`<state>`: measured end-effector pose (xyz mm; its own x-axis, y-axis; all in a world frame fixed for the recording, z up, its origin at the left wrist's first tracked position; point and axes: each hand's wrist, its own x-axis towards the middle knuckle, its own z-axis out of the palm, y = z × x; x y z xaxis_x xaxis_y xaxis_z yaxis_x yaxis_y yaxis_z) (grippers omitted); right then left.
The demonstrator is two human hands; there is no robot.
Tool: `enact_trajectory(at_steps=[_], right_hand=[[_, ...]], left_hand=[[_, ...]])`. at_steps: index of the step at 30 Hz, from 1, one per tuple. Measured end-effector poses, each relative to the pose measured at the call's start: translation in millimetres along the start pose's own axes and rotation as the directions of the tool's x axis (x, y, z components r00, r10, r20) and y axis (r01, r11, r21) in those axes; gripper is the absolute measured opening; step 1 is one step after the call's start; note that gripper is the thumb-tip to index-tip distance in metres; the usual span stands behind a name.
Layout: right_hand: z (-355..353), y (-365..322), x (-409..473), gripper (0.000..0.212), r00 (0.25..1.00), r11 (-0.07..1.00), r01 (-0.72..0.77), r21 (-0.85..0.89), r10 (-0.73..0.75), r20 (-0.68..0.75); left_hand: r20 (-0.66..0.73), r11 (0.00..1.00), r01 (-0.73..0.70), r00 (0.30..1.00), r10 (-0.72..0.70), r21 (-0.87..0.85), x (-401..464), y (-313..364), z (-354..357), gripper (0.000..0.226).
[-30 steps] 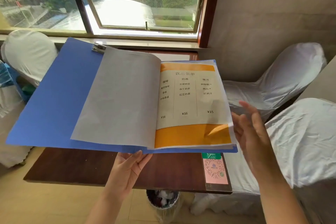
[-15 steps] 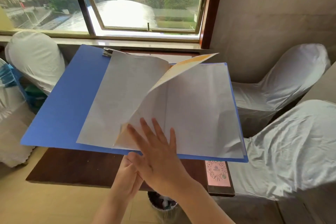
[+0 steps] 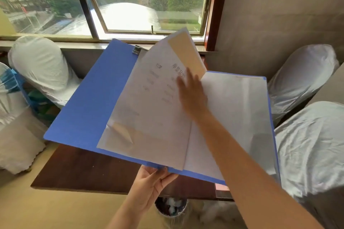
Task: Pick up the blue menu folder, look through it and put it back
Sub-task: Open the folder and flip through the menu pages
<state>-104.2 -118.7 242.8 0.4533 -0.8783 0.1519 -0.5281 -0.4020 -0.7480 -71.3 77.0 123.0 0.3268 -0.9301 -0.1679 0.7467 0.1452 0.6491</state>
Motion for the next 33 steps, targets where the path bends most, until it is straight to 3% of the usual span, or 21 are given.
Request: enact_trajectory(at_steps=[2,4,6,8,11,14,19,22,24,26,28,29,31,33], right_hand=[[-24.1,2.7,24.3,0.053,0.996,0.955,-0.061,0.292,0.079,-0.048],[-34.2,1.7,34.5,0.052,0.990,0.875,-0.114,0.470,0.141,-0.023],[-32.7,-3.6,34.0,0.062,0.991,0.897,-0.120,0.425,0.130,0.005],[-25.3,-0.4,28.0,0.070,0.996,0.961,-0.088,0.261,0.088,0.010],[-9.7,11.3,20.8,0.055,0.998,0.994,-0.051,-0.092,0.055,0.043],[2.9,-0.6,15.9,0.054,0.982,0.952,-0.009,-0.305,0.066,0.176],[20.4,-26.9,-34.3,0.059,0.923,0.904,0.208,-0.374,-0.055,0.380],[4.1,-33.8,-82.5,0.051,0.797,0.882,0.439,-0.169,-0.296,0.527],[-19.4,-27.3,-110.6,0.047,0.776,0.874,0.485,0.000,-0.430,0.462],[-49.4,-5.5,-123.8,0.050,0.881,0.899,0.436,-0.022,-0.422,0.214],[-83.0,29.1,-126.4,0.060,0.964,0.955,0.239,-0.175,-0.254,-0.073],[-100.0,47.1,-126.1,0.069,0.981,0.968,0.089,-0.236,-0.126,-0.146],[-127.7,77.4,-127.4,0.080,0.989,0.968,-0.145,-0.203,0.136,-0.059],[-144.1,96.7,-130.5,0.080,0.963,0.968,-0.235,0.087,0.220,0.156]], left_hand=[[0.001,1.000,0.016,1.000,-0.016,0.004,-3.4,-0.1,2.1,0.041],[0.009,1.000,0.029,1.000,-0.029,0.012,-5.0,-0.8,3.8,0.040],[0.007,0.999,0.046,0.999,-0.046,0.015,-6.4,-1.4,4.8,0.039],[-0.012,0.998,0.056,0.998,-0.056,0.012,-6.9,-2.4,5.1,0.042],[-0.022,0.998,0.060,0.998,-0.060,0.003,-9.0,-1.3,9.5,0.043],[-0.062,0.998,0.064,0.996,-0.065,-0.023,-9.8,-1.2,11.2,0.065],[-0.094,1.000,0.011,0.996,-0.013,-0.016,0.4,-5.5,9.8,0.046],[-0.090,0.999,-0.012,0.996,0.008,-0.046,5.2,-3.4,6.9,0.041],[-0.083,0.996,-0.036,0.996,0.028,-0.086,8.2,-1.8,2.9,0.040],[-0.092,0.990,-0.045,0.995,0.033,-0.132,11.6,-0.5,-1.7,0.045],[-0.100,0.987,-0.049,0.994,0.034,-0.151,13.2,1.2,-4.2,0.044],[-0.105,0.987,-0.055,0.994,0.039,-0.152,13.6,2.5,-5.1,0.042],[-0.117,0.988,-0.072,0.992,0.055,-0.139,14.6,5.1,-7.3,0.040],[-0.117,0.988,-0.090,0.990,0.075,-0.129,17.5,7.5,-9.7,0.042]])
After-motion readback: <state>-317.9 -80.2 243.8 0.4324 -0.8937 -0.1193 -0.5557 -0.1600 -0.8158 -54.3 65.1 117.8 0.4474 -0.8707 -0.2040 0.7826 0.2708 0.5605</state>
